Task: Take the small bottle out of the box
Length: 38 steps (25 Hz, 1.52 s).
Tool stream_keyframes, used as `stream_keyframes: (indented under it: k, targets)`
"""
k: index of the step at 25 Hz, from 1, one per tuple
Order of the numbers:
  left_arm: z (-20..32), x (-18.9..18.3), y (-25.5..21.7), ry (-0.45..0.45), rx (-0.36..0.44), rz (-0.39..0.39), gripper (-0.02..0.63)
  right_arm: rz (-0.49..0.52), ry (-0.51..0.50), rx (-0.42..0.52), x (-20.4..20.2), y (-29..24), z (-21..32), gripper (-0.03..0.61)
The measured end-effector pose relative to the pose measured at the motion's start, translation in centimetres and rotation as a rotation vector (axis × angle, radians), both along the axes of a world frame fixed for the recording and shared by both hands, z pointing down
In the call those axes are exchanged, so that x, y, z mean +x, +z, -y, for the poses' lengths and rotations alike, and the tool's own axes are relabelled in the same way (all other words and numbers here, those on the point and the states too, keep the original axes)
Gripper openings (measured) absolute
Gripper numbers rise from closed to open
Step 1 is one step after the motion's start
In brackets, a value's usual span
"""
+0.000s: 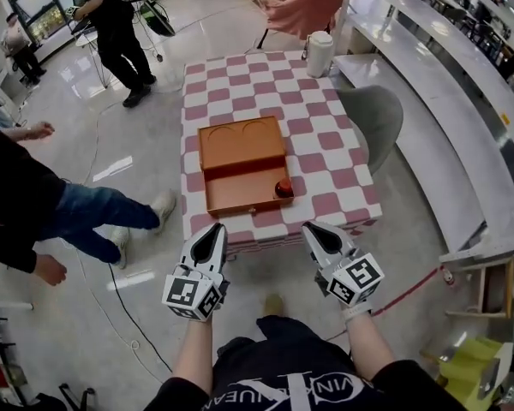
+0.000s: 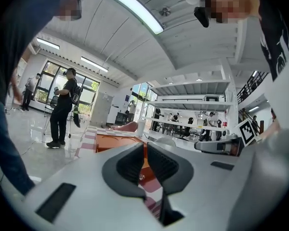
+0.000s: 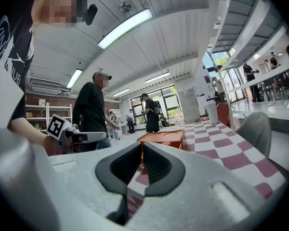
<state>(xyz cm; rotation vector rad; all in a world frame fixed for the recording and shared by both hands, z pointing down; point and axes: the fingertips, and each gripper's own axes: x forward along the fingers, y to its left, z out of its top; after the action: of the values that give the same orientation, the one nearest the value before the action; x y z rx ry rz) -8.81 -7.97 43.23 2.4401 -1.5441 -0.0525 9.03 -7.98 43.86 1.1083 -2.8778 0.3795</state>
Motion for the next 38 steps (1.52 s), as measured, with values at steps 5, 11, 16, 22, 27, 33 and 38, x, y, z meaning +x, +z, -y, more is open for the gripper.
stream_keyframes:
  k: [5, 11, 16, 22, 27, 33, 38]
  targets:
    - [2.0, 0.7, 0.8, -0.002, -0.020, 0.002, 0.028, -0.026, -0.021, -0.007, -0.3, 0.9, 2.3, 0.017]
    - [3.5, 1.3, 1.7, 0.012, -0.053, 0.020, 0.028, -0.089, -0.010, -0.032, -1.1, 2.4, 4.2, 0.028]
    - [5.0, 1.7, 2.7, 0.047, -0.069, 0.041, 0.028, -0.127, 0.010, -0.035, -1.8, 3.2, 6.1, 0.046]
    - [6.9, 2.1, 3.9, 0.082, -0.091, 0.044, 0.026, -0.145, 0.044, -0.047, -2.2, 3.8, 8.5, 0.086]
    - [8.0, 2.5, 4.4, 0.099, -0.116, 0.043, 0.028, -0.171, 0.052, -0.051, -2.6, 4.3, 9.9, 0.140]
    - [8.6, 3.5, 4.6, 0.120, -0.108, 0.060, 0.028, -0.189, 0.033, -0.064, -3.1, 5.2, 10.8, 0.187]
    - [8.7, 3.5, 4.9, 0.125, -0.120, 0.044, 0.028, -0.202, 0.030, -0.068, -3.5, 5.8, 11.3, 0.189]
